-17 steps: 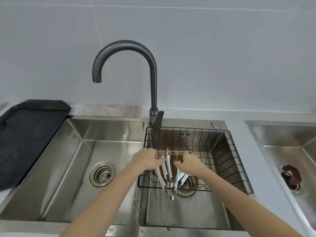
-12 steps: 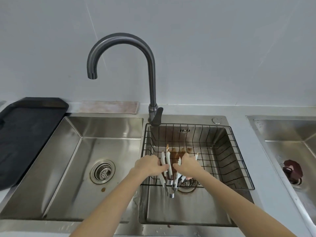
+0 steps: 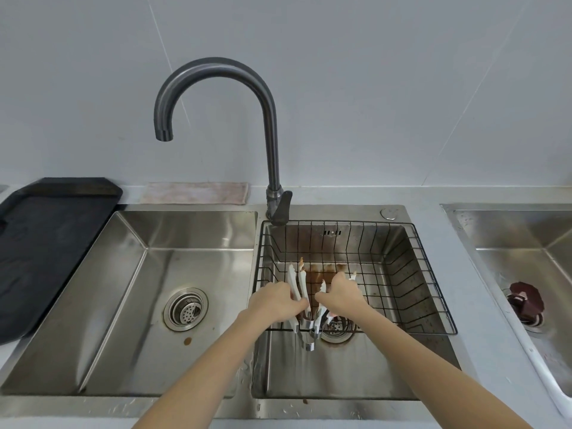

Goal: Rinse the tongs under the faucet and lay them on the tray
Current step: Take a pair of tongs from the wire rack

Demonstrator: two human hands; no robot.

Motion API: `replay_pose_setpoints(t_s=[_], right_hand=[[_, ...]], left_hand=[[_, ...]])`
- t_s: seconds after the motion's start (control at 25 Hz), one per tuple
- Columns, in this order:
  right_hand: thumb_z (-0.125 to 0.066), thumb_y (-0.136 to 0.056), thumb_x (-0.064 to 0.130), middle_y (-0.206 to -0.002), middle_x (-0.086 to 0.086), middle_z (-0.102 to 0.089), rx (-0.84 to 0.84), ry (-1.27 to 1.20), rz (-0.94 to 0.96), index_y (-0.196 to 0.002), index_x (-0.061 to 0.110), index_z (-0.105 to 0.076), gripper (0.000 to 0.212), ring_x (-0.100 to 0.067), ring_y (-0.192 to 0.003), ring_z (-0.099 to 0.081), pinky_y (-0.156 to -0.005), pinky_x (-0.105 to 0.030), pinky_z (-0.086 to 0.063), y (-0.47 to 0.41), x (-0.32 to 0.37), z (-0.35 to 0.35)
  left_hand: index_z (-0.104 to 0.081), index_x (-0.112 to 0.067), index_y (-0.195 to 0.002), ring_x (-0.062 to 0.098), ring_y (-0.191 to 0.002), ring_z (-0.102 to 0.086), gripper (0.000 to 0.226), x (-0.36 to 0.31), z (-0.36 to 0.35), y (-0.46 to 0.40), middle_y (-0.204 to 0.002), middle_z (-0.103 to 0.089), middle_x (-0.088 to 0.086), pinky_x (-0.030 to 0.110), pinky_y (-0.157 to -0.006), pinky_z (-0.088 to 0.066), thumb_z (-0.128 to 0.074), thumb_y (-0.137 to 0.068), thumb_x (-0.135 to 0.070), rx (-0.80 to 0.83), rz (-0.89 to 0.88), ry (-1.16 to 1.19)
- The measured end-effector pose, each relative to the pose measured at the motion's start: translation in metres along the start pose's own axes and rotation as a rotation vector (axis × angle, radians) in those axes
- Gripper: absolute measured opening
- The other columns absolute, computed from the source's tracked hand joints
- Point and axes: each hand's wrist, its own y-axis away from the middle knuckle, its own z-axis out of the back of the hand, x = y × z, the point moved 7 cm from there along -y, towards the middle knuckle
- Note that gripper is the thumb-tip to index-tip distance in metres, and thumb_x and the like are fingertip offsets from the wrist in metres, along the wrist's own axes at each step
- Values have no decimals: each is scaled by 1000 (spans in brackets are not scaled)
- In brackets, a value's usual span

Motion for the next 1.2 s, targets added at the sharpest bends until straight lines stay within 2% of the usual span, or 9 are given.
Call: replay_pose_setpoints(t_s=[0.08, 0.16, 0.28, 0.36, 0.48, 0.6, 0.96, 1.12, 1.2], right_hand=[[-54, -86, 20, -128, -23, -45, -45, -53, 27, -127, -1, -36, 49, -32, -100, -60, -58, -25, -41, 6, 4, 5], [-53, -86, 16, -131, -24, -40, -103, -78, 85, -132, -3, -32, 53, -25, -95, -50, -70, -27, -40, 14, 12, 11], [-54, -85, 12, -129, -22, -44, -191, -137, 177, -131, -3, -35, 52, -17, -92, -37, -59, -16, -33, 26, 28, 17], [-55, -85, 12, -130, -20, -45, -233, -176, 208, -135, -2, -33, 56, -17, -92, -40, -56, -10, -29, 33, 39, 16], [-56, -88, 11, -134, -14, -43, -253, -244, 256, -147, 3, -18, 71, -21, -110, -50, -79, -15, -38, 46, 58, 7], [-57, -88, 11, -135, -11, -41, -273, -298, 294, -149, 7, -17, 73, -17, -106, -53, -86, -21, -42, 56, 80, -7], [-60, -87, 13, -131, -6, -48, -259, -437, 314, -145, 12, -29, 66, -6, -97, -46, -77, -11, -39, 67, 138, -66], [-60, -88, 15, -129, -7, -55, -255, -509, 271, -139, 12, -40, 54, -9, -101, -53, -82, -17, -42, 59, 157, -92], [-58, -89, 13, -127, -8, -59, -244, -539, 244, -135, 10, -45, 47, -11, -101, -56, -77, -14, -45, 53, 165, -102]], left_hand=[[-49, -24, -78, 16, -85, -50, 23, 0, 5, 4, -86, -51, -5, 27, -71, -39, -46, -87, -45, -61, -23, 94], [-54, -19, -106, 15, -86, -50, 32, 1, 10, 11, -93, -53, -3, 27, -74, -40, -47, -88, -44, -106, -41, 193], [-45, -10, -127, 14, -94, -53, 48, 7, 16, 20, -108, -58, 2, 25, -81, -41, -52, -89, -39, -145, -56, 398], [-43, -9, -126, 16, -96, -58, 49, 18, 19, 25, -106, -58, 1, 24, -80, -42, -56, -88, -36, -158, -48, 547], [-47, -9, -113, 11, -75, -60, 34, 41, 23, 30, -85, -58, -3, 19, -62, -46, -56, -89, -32, -183, -9, 802], [-45, -12, -98, 7, -61, -57, 19, 67, 30, 37, -73, -57, -4, 14, -50, -43, -53, -91, -28, -203, 25, 996], [-46, -10, -101, 15, -64, -60, 13, 152, 53, 41, -77, -60, 3, 23, -55, -52, -50, -94, -21, -258, 85, 1213], [-48, -7, -105, 17, -68, -60, 17, 185, 60, 39, -80, -60, 4, 27, -61, -55, -52, -93, -18, -235, 75, 1234], [-47, -9, -105, 17, -70, -61, 17, 198, 64, 37, -82, -61, 3, 24, -56, -54, -52, -93, -19, -232, 61, 1234]])
